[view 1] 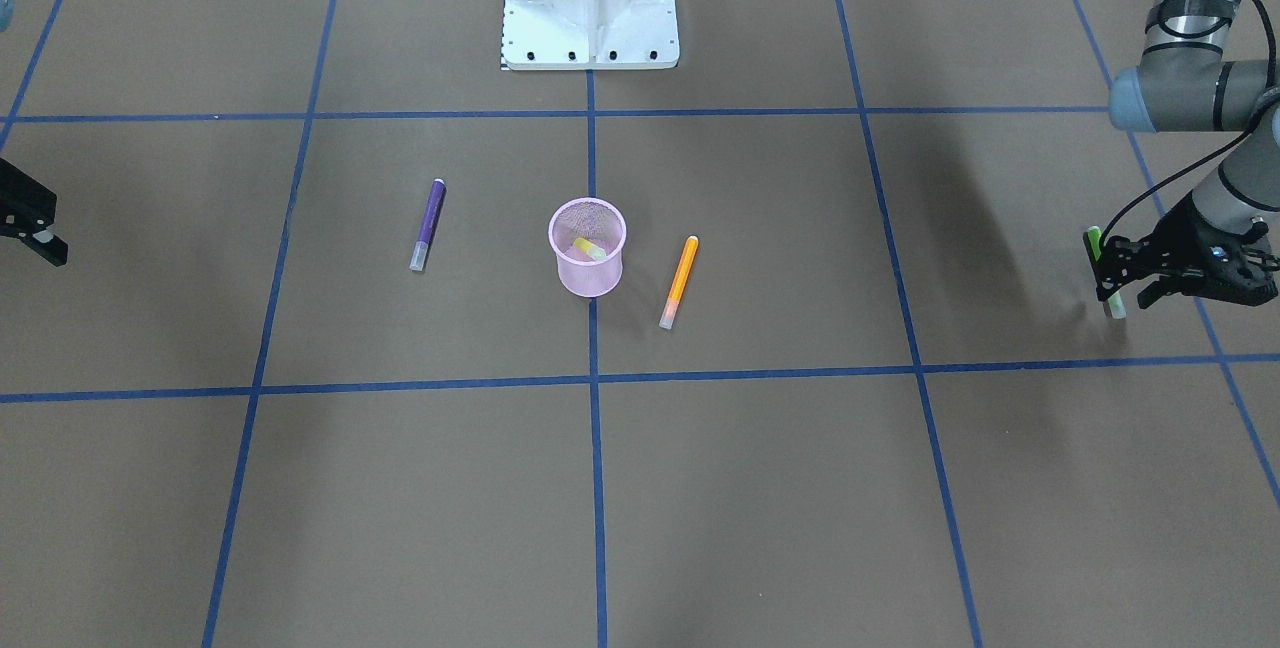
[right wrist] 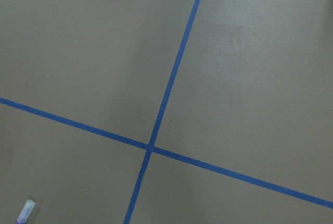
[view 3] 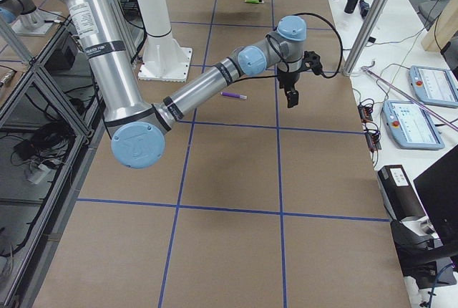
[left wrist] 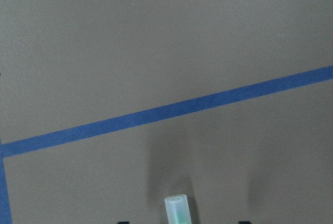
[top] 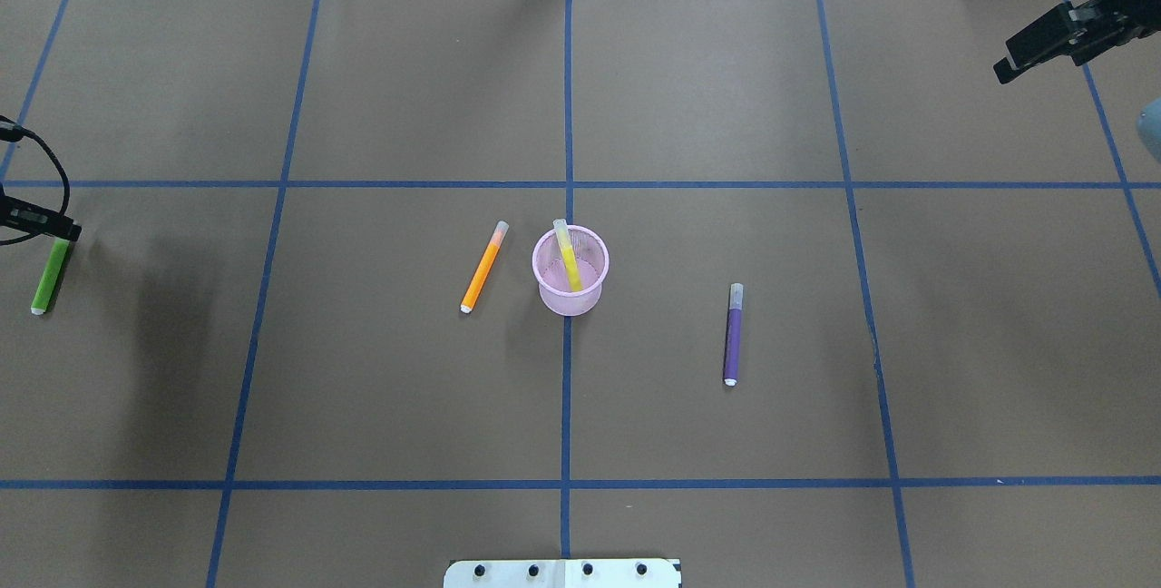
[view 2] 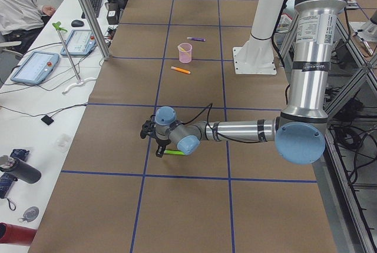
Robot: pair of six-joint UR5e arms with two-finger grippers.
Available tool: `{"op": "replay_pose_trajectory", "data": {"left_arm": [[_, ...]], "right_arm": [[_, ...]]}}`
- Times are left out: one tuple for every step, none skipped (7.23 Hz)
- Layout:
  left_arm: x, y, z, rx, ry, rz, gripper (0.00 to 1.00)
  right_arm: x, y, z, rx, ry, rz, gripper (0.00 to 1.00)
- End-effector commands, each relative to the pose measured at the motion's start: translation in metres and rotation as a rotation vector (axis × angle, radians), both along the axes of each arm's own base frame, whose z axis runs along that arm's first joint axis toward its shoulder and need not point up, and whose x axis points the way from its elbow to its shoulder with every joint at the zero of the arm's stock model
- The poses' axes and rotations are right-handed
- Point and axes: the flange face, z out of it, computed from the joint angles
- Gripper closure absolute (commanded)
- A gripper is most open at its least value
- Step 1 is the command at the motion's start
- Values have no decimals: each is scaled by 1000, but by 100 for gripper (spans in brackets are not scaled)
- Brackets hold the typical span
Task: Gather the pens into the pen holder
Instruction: 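Lift the right gripper away while the left gripper grasps the green marker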
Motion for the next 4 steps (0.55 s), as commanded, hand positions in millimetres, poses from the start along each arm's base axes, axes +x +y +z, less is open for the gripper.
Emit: {"op": "replay_pose_trajectory", "data": {"left_arm": [[6, 3, 4, -7, -3, 12, 52], [6, 3, 4, -5, -4, 13, 54], [6, 4, 7, -10, -7, 14, 55], [5, 5, 10, -15, -10, 14, 57]], "right_arm": [[1, 0, 0, 0, 0, 0, 0], [1, 0, 0, 0, 0, 0, 0], [1, 0, 0, 0, 0, 0, 0], [1, 1, 0, 2, 0, 0, 0]]}}
